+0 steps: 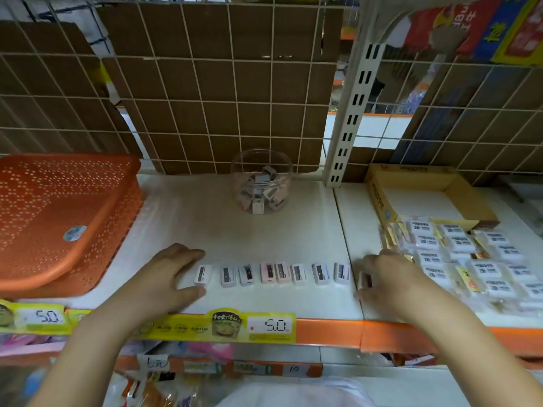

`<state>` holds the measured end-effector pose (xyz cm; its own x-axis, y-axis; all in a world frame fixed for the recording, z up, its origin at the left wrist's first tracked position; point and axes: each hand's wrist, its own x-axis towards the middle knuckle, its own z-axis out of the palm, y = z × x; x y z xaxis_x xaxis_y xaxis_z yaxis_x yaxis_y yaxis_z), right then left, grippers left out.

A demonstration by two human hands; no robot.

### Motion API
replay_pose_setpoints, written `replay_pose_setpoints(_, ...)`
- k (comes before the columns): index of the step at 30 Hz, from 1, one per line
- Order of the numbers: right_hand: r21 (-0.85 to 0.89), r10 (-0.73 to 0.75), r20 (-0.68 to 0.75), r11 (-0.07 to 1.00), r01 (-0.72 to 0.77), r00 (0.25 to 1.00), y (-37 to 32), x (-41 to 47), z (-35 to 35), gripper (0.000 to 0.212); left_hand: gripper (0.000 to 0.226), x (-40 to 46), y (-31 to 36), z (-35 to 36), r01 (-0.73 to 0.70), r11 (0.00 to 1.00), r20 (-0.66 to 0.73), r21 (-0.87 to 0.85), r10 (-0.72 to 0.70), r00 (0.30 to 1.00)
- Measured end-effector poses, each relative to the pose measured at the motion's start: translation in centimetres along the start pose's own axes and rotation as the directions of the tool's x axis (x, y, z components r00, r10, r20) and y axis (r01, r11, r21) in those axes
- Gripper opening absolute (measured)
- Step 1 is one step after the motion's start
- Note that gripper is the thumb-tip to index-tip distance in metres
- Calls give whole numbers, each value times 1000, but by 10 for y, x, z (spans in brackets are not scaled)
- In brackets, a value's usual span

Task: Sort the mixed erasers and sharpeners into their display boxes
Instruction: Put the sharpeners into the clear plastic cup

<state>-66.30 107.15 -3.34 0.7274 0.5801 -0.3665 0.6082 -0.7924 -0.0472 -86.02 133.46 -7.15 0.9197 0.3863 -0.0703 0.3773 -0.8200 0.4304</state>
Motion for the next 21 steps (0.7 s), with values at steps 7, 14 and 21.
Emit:
replay_pose_setpoints(7,39,30,-36,999,-29,999,0,0,5,9,46,-1,0,2,16,1000,-18,24,-15,1000)
replay_pose_setpoints(14,300,-166,-288,919,254,943,-7,-8,-3,23,29,-10,27,-4,-49,994,-206,-94,28,978)
replay_pose_setpoints(21,459,-288,-551,679,572,783,-42,-12,-13,34,31,-2,75,-16,-263,958,-357,-111,209,910)
